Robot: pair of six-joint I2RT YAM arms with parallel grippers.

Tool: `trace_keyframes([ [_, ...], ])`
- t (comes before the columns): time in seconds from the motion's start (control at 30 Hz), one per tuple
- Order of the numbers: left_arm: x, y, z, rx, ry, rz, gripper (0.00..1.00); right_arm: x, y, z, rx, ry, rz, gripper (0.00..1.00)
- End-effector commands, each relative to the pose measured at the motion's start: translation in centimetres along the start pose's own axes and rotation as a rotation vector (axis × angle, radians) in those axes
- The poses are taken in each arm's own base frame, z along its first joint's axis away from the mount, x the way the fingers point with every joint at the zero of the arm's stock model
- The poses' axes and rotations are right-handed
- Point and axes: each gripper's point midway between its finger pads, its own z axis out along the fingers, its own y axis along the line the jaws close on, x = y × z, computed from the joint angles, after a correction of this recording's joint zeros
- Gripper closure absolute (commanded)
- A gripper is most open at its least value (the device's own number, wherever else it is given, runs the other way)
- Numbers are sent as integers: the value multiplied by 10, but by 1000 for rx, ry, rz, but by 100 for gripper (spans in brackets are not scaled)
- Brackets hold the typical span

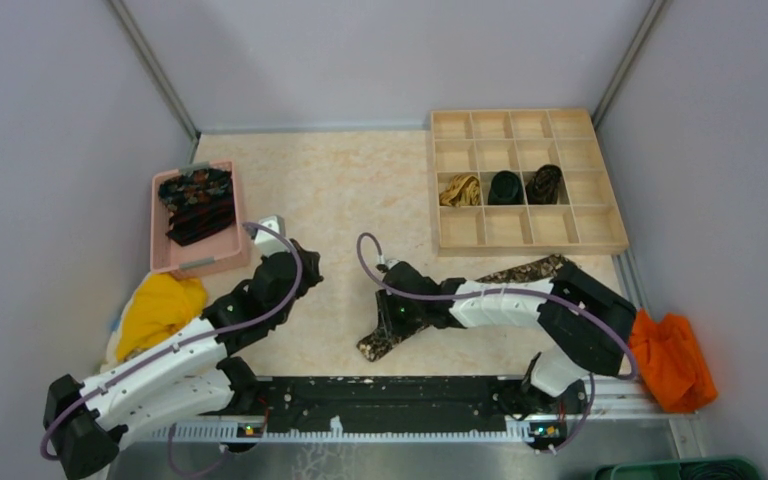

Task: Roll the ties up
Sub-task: Roll the tie at the center of the board.

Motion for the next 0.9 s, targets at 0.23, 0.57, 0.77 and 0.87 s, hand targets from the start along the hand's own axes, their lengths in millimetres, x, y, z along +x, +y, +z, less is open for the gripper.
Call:
trace_keyframes([
  [0.23,4,19,-7,-41,-4,-13,100,22,-53,-3,493,77,-221,68],
  [0.57,-16,26,-18,-69,-57,-42,100,-10,-19,-23,423,-87,-270,47],
  [0.77,-32,35,-28,-100,-100,-67,100,-24,-4,-47,365,-184,-288,48],
  [0.87,-42,40,-35,-125,-120,-95,100,-22,5,-55,331,-206,-345,49],
])
